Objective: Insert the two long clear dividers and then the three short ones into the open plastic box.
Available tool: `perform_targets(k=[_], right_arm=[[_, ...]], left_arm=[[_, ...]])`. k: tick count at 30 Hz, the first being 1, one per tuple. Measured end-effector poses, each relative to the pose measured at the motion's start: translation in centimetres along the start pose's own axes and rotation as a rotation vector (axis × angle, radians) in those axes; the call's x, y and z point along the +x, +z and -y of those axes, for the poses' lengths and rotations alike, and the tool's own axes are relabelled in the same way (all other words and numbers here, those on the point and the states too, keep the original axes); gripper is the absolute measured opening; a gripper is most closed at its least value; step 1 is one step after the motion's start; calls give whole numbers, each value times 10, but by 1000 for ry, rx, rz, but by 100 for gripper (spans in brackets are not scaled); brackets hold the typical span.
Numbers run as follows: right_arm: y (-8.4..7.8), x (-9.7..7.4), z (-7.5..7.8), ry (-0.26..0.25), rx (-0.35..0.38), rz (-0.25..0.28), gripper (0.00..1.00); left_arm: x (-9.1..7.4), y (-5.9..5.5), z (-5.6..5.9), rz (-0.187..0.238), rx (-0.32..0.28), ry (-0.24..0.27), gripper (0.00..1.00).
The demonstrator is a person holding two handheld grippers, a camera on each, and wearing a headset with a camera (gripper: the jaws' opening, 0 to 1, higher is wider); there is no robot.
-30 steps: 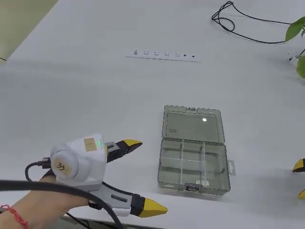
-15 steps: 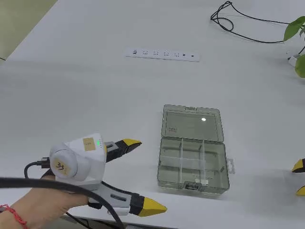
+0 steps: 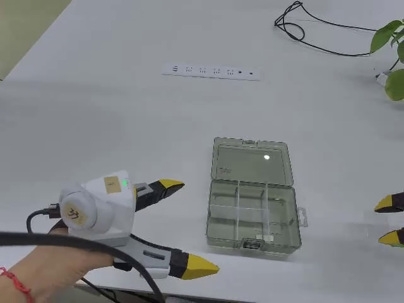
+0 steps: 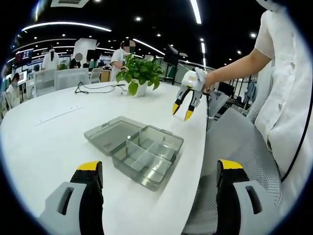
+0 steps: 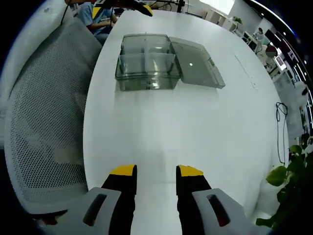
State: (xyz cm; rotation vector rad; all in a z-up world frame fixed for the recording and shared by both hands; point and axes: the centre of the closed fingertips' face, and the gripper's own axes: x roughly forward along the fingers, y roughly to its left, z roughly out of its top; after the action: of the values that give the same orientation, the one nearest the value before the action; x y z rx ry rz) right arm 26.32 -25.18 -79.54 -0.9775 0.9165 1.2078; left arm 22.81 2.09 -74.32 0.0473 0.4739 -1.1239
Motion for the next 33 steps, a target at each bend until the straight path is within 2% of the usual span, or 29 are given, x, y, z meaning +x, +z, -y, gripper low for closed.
perform_targets(k=[3, 4, 5, 13, 19, 25, 28, 31, 33], right_arm=[[18, -8, 0, -15, -20, 28, 32], [14, -4, 6, -21, -33, 37, 32], [19, -6, 6, -24, -43, 42, 32], [69, -27, -2, -50, -84, 112, 32], [99, -36, -7, -67, -108, 159, 32], [114, -35, -7, -78, -120, 191, 32], [122, -37, -9, -83, -123, 203, 32], [130, -38, -12, -93, -136, 207, 32], [134, -39, -14, -95, -143, 210, 32]], left_arm=[[1, 3, 0, 5, 0, -3, 99], [1, 4, 0, 6, -1, -3, 99], [1, 5, 0, 6, -1, -3, 99], [3, 17, 0, 36, -21, -6, 98], [7, 29, 1, 61, -53, -13, 95], [15, 43, 3, 105, -131, -21, 90], [18, 48, 5, 120, -142, -26, 88], [22, 55, 7, 143, -214, -33, 81], [24, 56, 9, 143, -260, -44, 79]])
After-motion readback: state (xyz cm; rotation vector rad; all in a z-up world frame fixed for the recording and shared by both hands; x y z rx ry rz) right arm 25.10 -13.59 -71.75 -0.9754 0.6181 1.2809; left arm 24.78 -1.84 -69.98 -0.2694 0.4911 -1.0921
